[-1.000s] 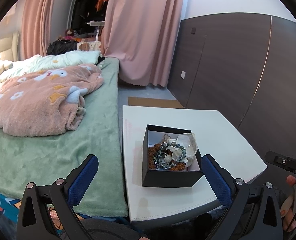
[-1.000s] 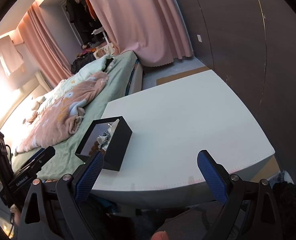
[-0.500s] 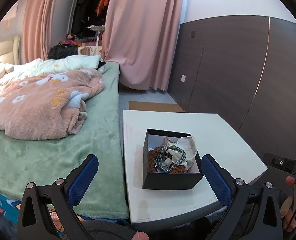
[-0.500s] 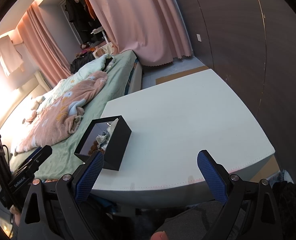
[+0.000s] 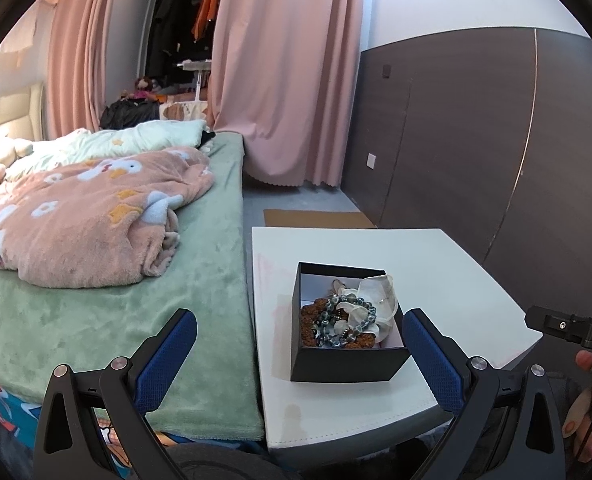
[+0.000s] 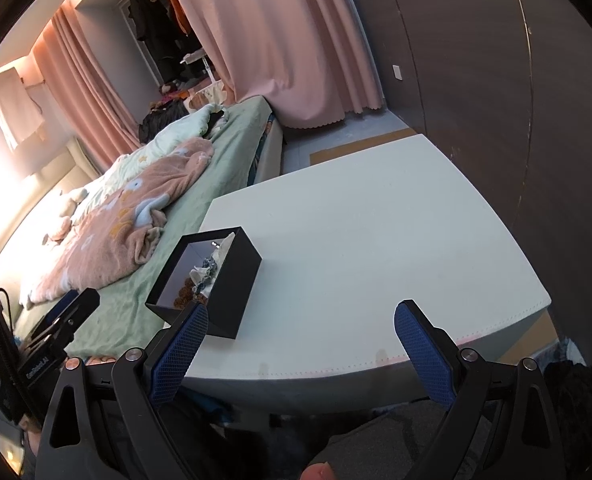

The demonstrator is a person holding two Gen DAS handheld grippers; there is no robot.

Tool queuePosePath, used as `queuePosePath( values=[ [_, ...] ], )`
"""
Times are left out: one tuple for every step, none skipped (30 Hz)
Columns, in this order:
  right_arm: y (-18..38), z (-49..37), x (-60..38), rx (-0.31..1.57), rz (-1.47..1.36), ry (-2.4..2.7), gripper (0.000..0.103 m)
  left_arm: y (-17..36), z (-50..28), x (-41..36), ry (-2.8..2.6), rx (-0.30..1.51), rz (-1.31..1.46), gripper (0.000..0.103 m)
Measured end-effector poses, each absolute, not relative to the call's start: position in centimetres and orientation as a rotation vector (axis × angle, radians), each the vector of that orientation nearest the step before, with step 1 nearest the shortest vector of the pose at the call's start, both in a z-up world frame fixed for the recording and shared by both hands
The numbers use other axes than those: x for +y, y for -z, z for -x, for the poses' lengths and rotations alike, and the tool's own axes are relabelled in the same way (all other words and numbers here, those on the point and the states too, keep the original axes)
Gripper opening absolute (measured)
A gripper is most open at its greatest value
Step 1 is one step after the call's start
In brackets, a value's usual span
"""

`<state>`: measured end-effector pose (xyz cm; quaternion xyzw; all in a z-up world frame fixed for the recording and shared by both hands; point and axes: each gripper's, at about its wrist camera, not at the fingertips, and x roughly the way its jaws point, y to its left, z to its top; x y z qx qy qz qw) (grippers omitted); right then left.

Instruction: Organize jewelry

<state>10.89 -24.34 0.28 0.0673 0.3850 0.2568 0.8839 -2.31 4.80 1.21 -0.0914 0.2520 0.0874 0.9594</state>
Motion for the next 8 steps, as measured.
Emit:
queuePosePath(
  values=[
    [-0.24,-10.84,-24.3,0.803,-0.139,-0.535,0.095,-1.23,2.32,4.79,-0.176,0.51,0.185,0.102],
    [-0.18,-10.8,-24.26,0.804,-0.138,-0.535,0.095,-1.22,2.34,4.78,-0.176,0.509,0.184,0.102],
    [-0.09,-10.86,-24.15,0.807,-0.136,-0.535,0.095,-1.22,2.34,4.75,-0.177,0.508,0.18,0.102],
    [-0.02,-11.04,-24.03,0.811,-0.134,-0.536,0.095,-1.22,2.33,4.67,-0.177,0.507,0.176,0.102],
    [0.03,-11.06,-23.98,0.812,-0.134,-0.536,0.095,-1.22,2.31,4.63,-0.176,0.507,0.173,0.102],
    [0.08,-11.06,-23.92,0.813,-0.133,-0.537,0.095,-1.21,2.25,4.55,-0.175,0.507,0.169,0.102],
    [0.15,-11.03,-23.87,0.817,-0.131,-0.538,0.095,-1.2,2.26,4.5,-0.175,0.506,0.166,0.102],
    [0.14,-11.09,-23.82,0.819,-0.132,-0.539,0.095,-1.21,2.2,4.46,-0.174,0.507,0.163,0.102]
  ],
)
